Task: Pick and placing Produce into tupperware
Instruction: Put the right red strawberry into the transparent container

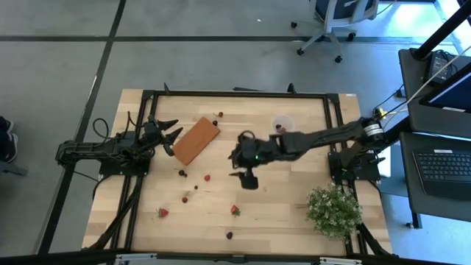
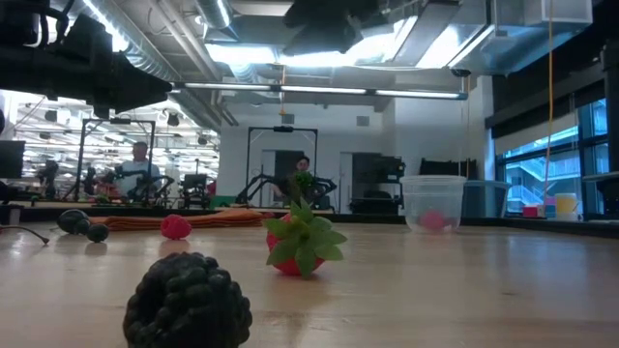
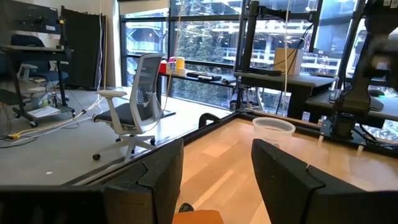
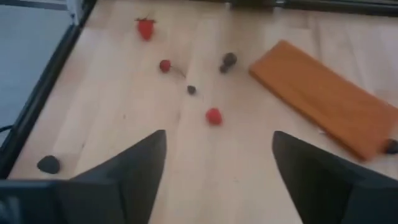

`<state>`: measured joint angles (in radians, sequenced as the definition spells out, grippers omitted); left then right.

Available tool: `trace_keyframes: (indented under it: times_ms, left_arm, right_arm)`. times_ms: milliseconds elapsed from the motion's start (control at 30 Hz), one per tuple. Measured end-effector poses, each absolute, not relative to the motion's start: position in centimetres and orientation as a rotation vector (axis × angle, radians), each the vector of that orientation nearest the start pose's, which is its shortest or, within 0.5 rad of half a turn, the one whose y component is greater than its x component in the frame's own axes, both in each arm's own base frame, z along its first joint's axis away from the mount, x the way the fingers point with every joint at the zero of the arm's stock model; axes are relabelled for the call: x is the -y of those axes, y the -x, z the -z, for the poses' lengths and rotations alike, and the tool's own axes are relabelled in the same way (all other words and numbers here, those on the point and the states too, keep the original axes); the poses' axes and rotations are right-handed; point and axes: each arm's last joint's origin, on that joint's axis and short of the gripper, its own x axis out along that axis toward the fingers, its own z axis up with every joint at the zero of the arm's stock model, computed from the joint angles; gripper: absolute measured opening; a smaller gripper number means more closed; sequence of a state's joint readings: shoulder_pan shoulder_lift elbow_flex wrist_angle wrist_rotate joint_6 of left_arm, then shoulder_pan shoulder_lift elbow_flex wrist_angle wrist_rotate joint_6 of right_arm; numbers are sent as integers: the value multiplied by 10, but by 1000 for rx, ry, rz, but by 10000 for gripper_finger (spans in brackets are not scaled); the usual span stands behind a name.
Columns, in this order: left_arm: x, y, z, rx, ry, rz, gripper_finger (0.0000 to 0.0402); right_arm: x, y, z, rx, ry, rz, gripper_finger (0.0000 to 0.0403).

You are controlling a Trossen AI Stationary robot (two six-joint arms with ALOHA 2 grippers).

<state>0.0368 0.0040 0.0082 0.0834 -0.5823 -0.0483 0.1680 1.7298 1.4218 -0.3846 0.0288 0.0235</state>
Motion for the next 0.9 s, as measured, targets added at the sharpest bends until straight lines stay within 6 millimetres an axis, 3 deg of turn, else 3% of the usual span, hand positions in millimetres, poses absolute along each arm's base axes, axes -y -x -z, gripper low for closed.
trace_keyframes:
  times_ms: [133, 333, 533, 733, 900]
  left_arm:
    - [-19, -92, -174, 101, 71, -617, 184]
    - [-19, -92, -174, 101, 71, -617, 184]
    - [-19, -92, -174, 101, 71, -617, 184]
    - [-19, -92, -174, 101, 71, -617, 184]
    - [-19, -92, -174, 100, 71, -617, 184]
  right_arm:
    - [-74, -381, -255, -611, 51, -158, 330]
    - [-74, -375, -226, -507, 58, -165, 336]
    - [-83, -362, -202, -520, 45, -218, 336]
    - [-106, -352, -187, -463, 161, -336, 336]
    - [-118, -360, -167, -477, 177, -362, 336]
